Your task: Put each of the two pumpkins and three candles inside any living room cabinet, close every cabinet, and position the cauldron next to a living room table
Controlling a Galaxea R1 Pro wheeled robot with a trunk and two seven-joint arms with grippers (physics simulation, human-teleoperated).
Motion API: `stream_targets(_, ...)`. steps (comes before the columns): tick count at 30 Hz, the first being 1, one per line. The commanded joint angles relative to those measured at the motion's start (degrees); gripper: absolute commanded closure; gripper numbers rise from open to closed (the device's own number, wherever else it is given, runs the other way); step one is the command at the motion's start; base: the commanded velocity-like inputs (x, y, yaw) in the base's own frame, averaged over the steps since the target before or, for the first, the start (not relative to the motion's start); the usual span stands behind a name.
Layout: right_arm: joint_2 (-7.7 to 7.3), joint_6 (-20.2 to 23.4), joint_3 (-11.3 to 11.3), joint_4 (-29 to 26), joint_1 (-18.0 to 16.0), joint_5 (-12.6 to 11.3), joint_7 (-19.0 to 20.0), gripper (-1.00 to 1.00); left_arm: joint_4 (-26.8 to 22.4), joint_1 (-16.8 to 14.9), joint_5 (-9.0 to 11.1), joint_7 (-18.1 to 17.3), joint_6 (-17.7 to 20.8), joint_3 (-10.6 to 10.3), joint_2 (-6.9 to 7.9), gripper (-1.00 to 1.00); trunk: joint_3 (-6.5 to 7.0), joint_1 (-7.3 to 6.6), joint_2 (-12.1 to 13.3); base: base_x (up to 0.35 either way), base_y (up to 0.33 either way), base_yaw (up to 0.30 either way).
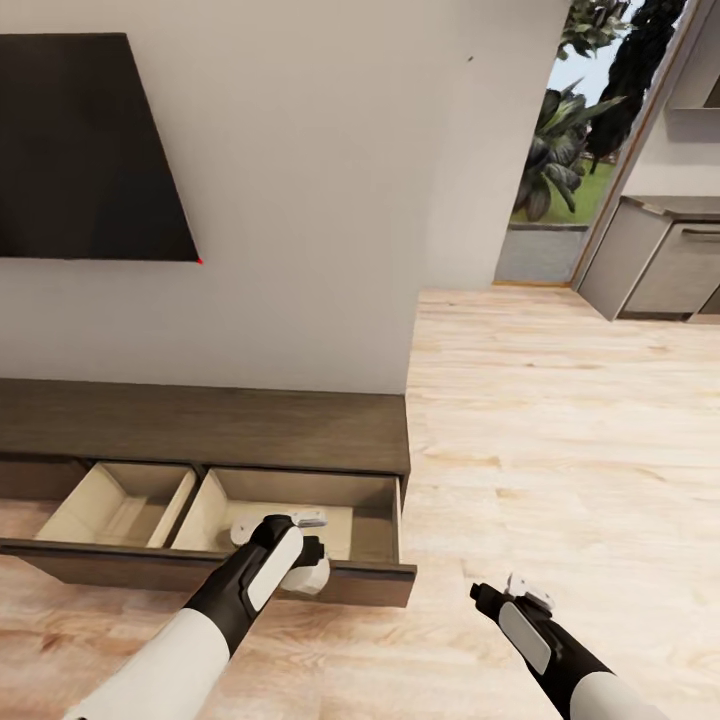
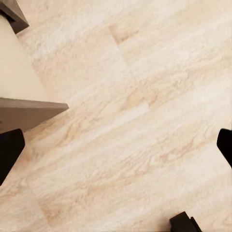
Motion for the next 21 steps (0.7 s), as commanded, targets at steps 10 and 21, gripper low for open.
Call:
stream_targets(10, -0.09, 0.2, 0.5, -0.1, 0.0, -0.3, -0.5, -1.0, 0.0, 0.0, 0.7, 0.5, 0.1, -0.1, 0.04, 1.0, -0.05, 0.03, 0.0, 0.262, -0.002, 0.0)
stream_targets(21, -0.1, 0.1, 0.5, 0.0, -0.1, -0.3, -0.5, -1.0, 0.0, 0.0, 0.7, 0.5, 0.1, -0.1, 0.04, 1.0, -0.05, 0.03, 0.0, 0.128, 0.0, 0.0)
